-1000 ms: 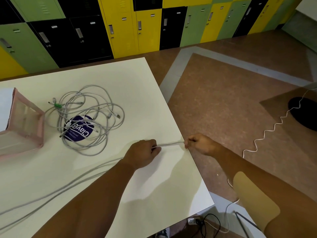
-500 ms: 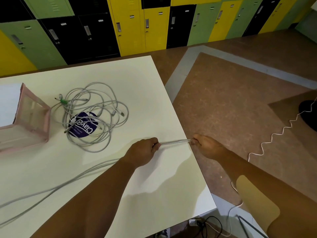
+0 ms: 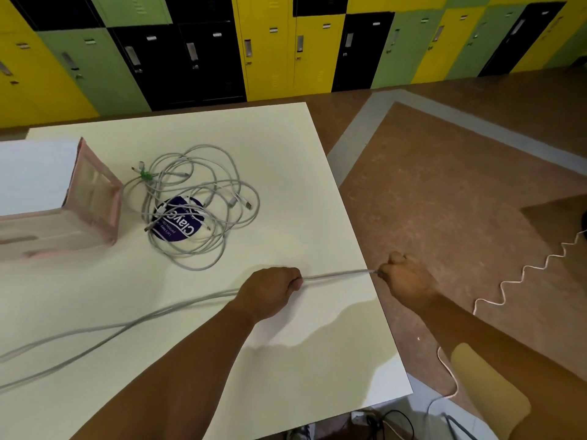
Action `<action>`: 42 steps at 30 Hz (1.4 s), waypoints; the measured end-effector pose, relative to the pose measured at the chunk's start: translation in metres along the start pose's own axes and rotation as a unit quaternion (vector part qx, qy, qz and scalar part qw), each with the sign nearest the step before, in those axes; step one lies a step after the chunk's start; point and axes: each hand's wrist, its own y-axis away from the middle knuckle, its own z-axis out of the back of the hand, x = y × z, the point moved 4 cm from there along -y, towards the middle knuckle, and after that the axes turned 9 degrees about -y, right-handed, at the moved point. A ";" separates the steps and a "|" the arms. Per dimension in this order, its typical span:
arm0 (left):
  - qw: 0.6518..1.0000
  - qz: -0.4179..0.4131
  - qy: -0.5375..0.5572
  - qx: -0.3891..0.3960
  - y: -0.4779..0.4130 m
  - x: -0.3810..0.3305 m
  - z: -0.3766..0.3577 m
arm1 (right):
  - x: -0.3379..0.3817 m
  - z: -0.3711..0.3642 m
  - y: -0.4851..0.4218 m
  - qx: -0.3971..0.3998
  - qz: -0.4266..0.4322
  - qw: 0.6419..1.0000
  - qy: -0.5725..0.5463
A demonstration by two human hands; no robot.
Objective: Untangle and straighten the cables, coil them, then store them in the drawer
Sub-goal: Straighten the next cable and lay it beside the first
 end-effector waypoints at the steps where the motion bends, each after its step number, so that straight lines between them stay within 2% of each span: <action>1: 1.000 0.010 0.004 -0.005 0.001 -0.001 -0.001 | 0.002 0.000 -0.003 0.008 -0.007 1.000 -0.009; 4: 0.999 0.035 0.005 -0.020 0.002 -0.003 -0.004 | 0.014 0.005 -0.009 0.057 -0.082 0.990 -0.098; 5: 0.999 0.041 0.004 -0.021 0.001 -0.005 -0.003 | 0.020 0.010 -0.011 0.052 -0.095 0.987 -0.122; 8: 0.998 0.058 -0.008 -0.022 0.001 -0.008 0.000 | 0.046 0.030 -0.009 -0.042 -0.113 0.980 -0.159; 10: 0.997 0.068 -0.015 -0.024 0.000 -0.010 0.002 | 0.077 0.038 -0.002 -0.093 -0.042 0.976 -0.190; 11: 0.997 0.070 -0.019 -0.028 -0.001 -0.012 0.004 | 0.094 0.038 0.002 -0.088 0.018 0.976 -0.196; 13: 0.997 0.063 -0.027 -0.038 -0.003 -0.015 0.008 | 0.125 0.029 0.009 -0.031 0.114 0.977 -0.180; 14: 0.997 0.057 -0.028 -0.041 -0.004 -0.016 0.009 | 0.133 0.024 0.010 -0.008 0.129 0.977 -0.170; 20: 0.999 0.017 -0.023 -0.033 0.006 -0.002 0.010 | 0.130 0.017 0.008 -0.051 0.114 0.980 -0.154; 24: 0.999 -0.016 -0.035 -0.034 0.023 0.017 0.015 | 0.135 0.021 0.013 -0.053 0.142 0.981 -0.125; 29: 0.998 0.033 -0.047 -0.038 0.062 0.084 0.030 | 0.106 0.016 -0.002 -0.088 0.083 0.982 -0.146; 31: 0.998 0.030 -0.055 -0.028 0.077 0.102 0.035 | 0.104 0.014 -0.005 -0.084 0.091 0.982 -0.140; 34: 0.998 0.038 -0.041 -0.021 0.087 0.107 0.034 | 0.108 0.011 -0.006 -0.094 0.075 0.983 -0.139; 39: 0.997 0.065 -0.016 -0.031 0.091 0.108 0.023 | 0.115 0.013 -0.007 -0.063 0.018 0.991 -0.114; 42: 0.997 0.072 0.000 -0.031 0.091 0.110 0.022 | 0.144 0.019 -0.001 -0.046 0.042 0.994 -0.092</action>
